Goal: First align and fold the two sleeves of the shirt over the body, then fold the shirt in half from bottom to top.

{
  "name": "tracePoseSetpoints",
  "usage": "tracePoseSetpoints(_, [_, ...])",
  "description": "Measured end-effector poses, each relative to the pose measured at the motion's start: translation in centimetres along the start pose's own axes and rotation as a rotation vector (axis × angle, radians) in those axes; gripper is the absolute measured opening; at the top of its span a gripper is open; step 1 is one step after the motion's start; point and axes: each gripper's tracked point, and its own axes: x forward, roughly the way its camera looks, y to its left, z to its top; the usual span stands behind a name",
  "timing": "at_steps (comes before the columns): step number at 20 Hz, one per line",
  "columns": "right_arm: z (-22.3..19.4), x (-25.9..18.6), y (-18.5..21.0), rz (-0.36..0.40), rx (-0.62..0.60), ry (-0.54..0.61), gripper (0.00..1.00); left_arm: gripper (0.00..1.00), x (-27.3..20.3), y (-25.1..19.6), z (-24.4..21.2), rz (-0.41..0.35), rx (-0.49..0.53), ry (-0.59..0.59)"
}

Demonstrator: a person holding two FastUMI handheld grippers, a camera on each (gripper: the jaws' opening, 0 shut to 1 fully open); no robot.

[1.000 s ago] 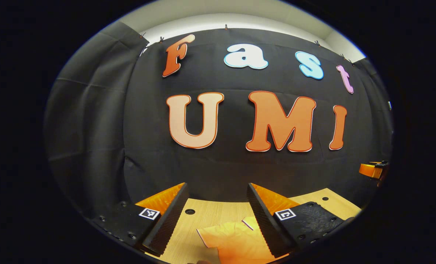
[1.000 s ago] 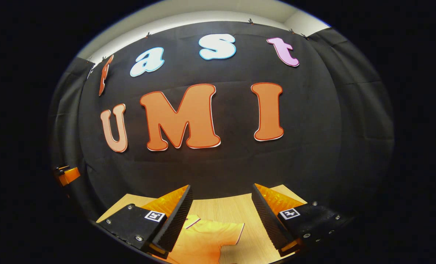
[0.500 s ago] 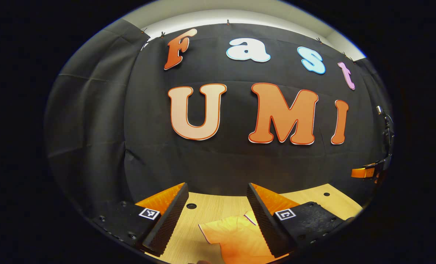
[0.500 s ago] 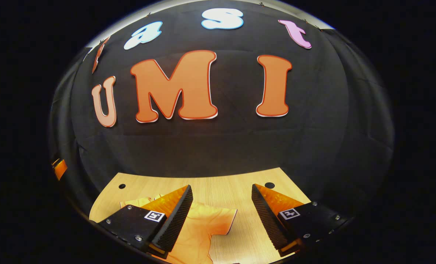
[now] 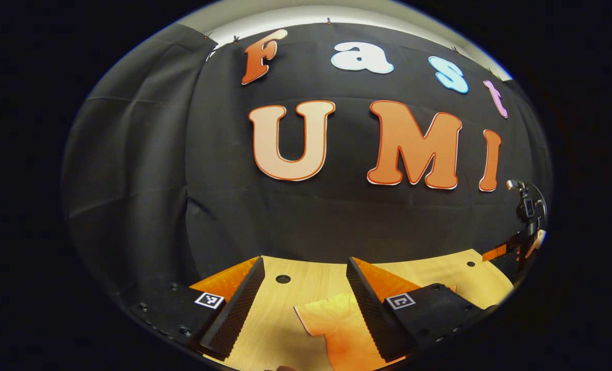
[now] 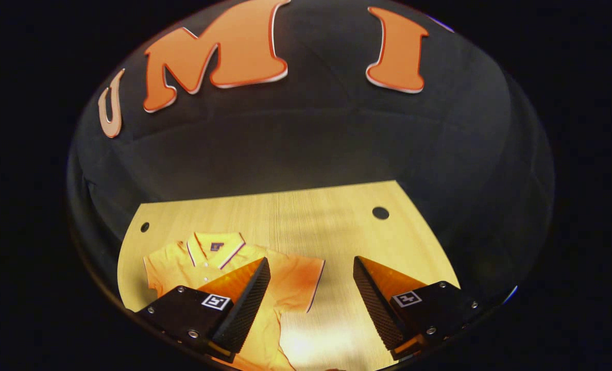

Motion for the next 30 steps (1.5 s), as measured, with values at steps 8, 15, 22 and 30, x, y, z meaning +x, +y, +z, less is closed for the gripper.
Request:
tracePoseSetpoints(8, [-7.2, 9.6, -2.0, -0.078, 0.031, 0.31, 0.99, 0.98, 1.8, 2.9, -2.5, 0.066, -0.007, 0.06])
tracePoseSetpoints(15, [-11.9, 14.0, -3.2, -0.126, 0.033, 0.463, 1.0, 0.98, 2.7, 3.5, -4.1, 0.098, -0.009, 0.11])
tracePoseSetpoints(22, [-12.7, 15.0, -2.5, -0.081, 0.096, 0.527, 0.98, 0.98, 3.3, 2.7, -4.5, 0.089, -0.006, 0.131])
tracePoseSetpoints(30, [-13.1, 14.9, -0.5, -0.039, 0.077, 0.527, 0.6, 0.98, 3.3, 2.7, -5.4, 0.083, -0.022, 0.155])
